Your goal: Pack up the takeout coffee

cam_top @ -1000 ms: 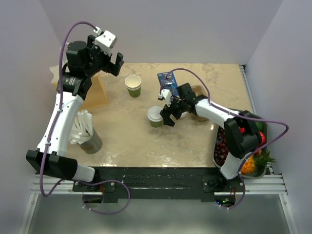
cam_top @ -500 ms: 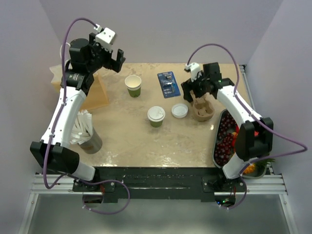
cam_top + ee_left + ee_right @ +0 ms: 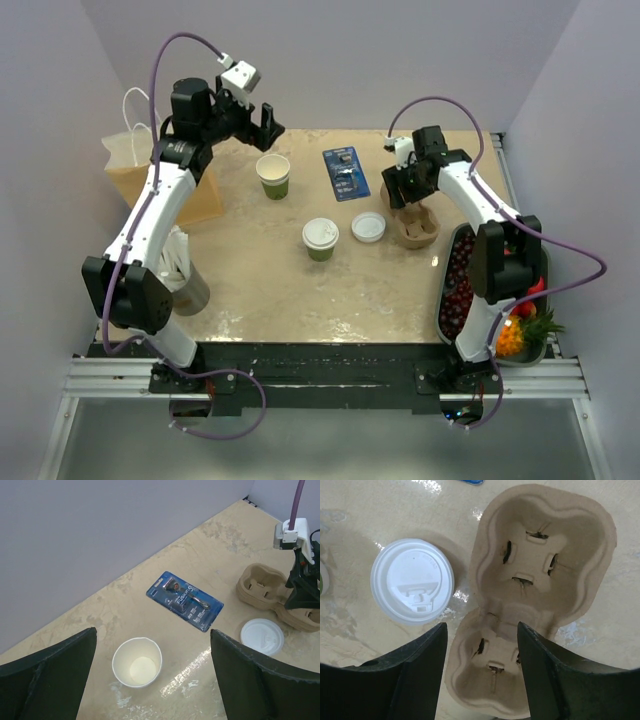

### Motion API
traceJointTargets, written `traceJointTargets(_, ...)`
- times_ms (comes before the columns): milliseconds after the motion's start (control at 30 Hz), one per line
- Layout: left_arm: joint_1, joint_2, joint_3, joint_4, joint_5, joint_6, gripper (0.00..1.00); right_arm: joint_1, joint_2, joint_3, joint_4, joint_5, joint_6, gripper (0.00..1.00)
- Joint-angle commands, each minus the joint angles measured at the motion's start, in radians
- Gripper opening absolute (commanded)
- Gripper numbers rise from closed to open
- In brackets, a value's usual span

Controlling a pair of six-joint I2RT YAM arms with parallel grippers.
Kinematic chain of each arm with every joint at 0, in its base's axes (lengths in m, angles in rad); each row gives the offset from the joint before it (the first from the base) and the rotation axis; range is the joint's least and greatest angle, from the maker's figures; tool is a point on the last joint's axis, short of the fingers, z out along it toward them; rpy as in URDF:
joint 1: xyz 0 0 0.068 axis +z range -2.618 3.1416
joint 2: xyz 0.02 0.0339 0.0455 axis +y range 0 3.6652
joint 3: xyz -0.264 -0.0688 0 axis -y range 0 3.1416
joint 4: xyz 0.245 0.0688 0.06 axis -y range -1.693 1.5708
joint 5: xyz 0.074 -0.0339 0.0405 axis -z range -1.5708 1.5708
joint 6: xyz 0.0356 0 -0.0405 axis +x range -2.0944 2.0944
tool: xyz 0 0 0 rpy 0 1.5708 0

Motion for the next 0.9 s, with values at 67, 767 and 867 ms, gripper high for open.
traceJointTargets(67,-0.001,-0.005,0.062,0.058,0.026,-0.026,1.00,0.001,-0.041,-0.007,0.006,0.069,0.034,0.60)
traceJointTargets(767,-0.013,-0.021,0.024,0.063,0.016,-0.030,1.00,-0.013,0.045,0.014,0.008,0.120,0.037,0.50)
traceJointTargets(867,-0.016,-0.023,0.023,0.063,0.018,-0.030,1.00,-0.019,0.033,0.034,0.009,0.115,0.040,0.49)
